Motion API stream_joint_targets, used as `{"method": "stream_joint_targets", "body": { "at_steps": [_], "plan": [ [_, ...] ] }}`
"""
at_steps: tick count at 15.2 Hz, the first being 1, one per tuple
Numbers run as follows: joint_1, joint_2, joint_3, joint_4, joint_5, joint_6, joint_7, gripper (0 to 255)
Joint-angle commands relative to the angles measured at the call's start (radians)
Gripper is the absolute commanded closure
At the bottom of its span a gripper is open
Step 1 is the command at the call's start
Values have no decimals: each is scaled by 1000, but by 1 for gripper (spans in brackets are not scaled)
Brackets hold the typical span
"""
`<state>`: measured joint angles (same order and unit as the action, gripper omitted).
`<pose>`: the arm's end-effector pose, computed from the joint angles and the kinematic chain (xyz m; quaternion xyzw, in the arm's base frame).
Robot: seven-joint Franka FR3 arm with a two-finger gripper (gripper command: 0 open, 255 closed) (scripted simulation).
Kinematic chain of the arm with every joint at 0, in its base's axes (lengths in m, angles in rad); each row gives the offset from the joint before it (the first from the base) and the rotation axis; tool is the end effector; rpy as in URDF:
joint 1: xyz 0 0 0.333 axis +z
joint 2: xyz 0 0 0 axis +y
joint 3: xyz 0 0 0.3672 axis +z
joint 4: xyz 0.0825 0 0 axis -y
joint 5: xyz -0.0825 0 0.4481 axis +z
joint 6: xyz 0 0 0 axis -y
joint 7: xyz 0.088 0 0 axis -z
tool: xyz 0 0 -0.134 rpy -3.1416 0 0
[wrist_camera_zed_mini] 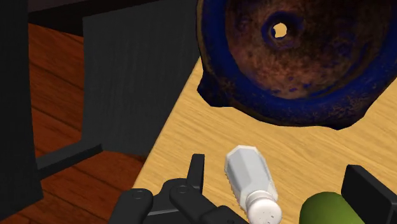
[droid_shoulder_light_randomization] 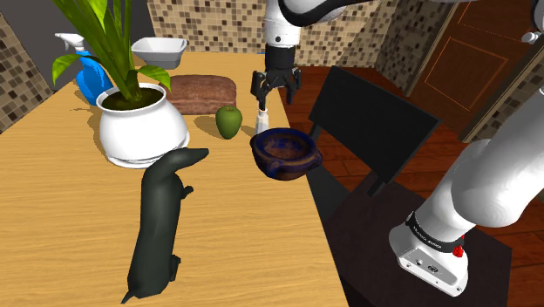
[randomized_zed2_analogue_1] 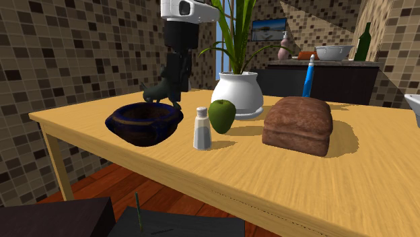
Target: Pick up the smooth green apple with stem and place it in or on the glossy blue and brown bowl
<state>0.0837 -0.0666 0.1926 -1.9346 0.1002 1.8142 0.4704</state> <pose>0.5656 0.1738 0.5136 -0.9926 0.1105 0.0408 0.0290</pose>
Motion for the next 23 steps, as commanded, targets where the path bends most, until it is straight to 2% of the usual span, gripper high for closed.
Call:
{"method": "stream_joint_targets", "body": {
  "at_steps": [1,9,17,23],
  "plan": [
    [8,73,12,72,0,0,44,0],
    [62,404,34,438,-21,-38,204,0],
    [69,417,35,354,-21,59,205,0],
    [69,417,35,354,-21,59,205,0]
  ]
}}
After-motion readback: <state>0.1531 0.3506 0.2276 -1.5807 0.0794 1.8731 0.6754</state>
